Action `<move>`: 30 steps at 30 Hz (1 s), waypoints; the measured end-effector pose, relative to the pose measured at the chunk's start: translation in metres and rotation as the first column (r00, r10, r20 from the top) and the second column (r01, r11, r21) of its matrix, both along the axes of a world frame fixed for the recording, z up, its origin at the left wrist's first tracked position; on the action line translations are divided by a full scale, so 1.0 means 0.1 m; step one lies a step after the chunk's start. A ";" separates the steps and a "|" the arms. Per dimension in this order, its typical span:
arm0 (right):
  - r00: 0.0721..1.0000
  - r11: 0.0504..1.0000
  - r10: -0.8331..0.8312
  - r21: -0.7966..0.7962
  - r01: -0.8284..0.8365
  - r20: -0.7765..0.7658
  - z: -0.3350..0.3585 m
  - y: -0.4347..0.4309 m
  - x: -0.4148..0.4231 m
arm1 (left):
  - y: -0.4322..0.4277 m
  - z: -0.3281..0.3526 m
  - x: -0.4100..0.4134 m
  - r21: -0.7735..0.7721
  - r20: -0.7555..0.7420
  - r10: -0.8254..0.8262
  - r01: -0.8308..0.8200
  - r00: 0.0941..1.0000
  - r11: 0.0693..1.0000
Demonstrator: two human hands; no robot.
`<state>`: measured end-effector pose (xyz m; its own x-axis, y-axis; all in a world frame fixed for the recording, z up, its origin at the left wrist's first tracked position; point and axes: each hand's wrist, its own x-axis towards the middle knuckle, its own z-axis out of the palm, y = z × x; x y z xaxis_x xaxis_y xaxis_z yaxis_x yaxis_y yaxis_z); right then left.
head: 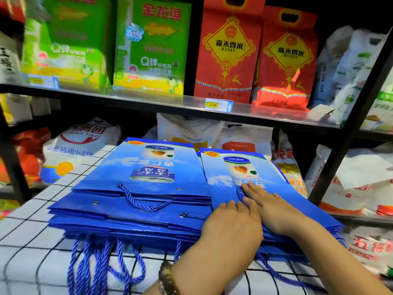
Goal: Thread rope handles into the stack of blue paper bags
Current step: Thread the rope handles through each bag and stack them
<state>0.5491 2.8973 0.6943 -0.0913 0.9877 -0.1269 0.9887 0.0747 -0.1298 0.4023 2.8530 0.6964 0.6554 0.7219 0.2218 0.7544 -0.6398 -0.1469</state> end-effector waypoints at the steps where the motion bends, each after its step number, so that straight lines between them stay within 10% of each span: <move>1: 1.000 1.000 0.007 0.009 -0.007 0.012 0.00 -0.01 0.01 | -0.02 -0.01 -0.06 0.042 0.104 -0.070 0.066 0.992 0.997; 5: 1.000 0.994 -0.027 0.109 0.028 -0.009 0.04 -0.05 -0.03 | -0.18 0.28 -0.55 -0.001 0.400 -0.104 0.113 0.911 0.994; 13: 0.985 0.744 0.168 0.650 -0.155 0.042 0.38 -0.19 -0.41 | 0.09 0.29 -1.55 -0.255 0.343 0.426 -0.353 0.837 0.900; 30: 0.919 0.891 0.387 0.289 -0.351 -0.076 0.34 -0.65 -1.41 | -0.40 0.17 -1.99 -0.317 0.489 0.260 -0.108 0.833 0.942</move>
<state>0.4086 2.8323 0.7287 -0.4532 0.8748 0.1710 0.8592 0.4798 -0.1777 0.2032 2.8126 0.7135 0.3477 0.8973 0.2721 0.7772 -0.4381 0.4517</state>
